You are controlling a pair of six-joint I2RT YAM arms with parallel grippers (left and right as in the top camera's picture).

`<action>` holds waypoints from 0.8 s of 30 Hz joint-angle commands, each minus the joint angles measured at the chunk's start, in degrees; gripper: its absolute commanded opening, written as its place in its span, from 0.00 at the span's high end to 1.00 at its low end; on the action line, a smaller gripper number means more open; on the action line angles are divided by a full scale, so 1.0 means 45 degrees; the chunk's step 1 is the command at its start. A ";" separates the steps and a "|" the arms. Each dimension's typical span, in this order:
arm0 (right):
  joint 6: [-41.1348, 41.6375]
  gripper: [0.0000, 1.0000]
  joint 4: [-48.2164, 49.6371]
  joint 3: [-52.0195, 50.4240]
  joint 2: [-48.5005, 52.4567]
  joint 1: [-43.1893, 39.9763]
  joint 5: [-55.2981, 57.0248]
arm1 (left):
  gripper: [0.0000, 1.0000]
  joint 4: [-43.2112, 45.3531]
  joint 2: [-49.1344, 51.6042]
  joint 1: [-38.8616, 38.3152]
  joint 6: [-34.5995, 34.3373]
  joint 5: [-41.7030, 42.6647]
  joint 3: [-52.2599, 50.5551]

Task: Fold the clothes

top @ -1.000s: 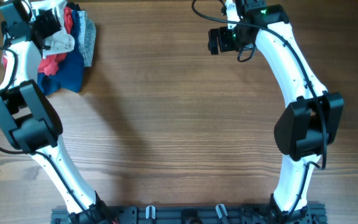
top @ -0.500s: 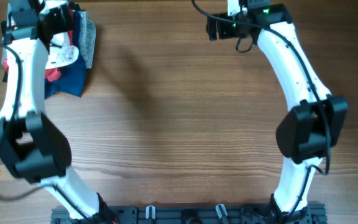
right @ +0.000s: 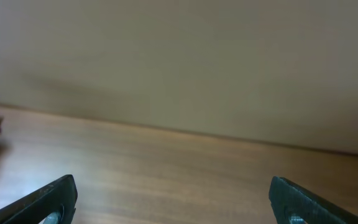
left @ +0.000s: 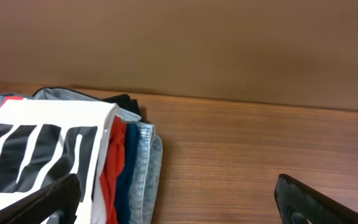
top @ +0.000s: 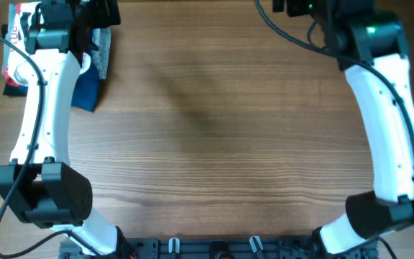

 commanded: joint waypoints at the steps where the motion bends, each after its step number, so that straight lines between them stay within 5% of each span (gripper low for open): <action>1: -0.0170 0.00 0.0015 0.0131 -0.0141 -0.0029 0.0452 | 0.00 0.0034 0.0097 -0.0010 0.0194 0.0151 -0.0053; 17: -0.0316 0.00 -0.0782 -0.0097 -0.0005 -0.0136 0.0607 | 0.00 0.0029 0.0097 -0.0010 0.0194 0.0146 -0.0053; 24: -0.0248 0.00 0.0364 -0.3060 -0.1943 -0.1496 0.0155 | 0.00 0.0034 0.0097 -0.0010 0.0194 0.0146 -0.0053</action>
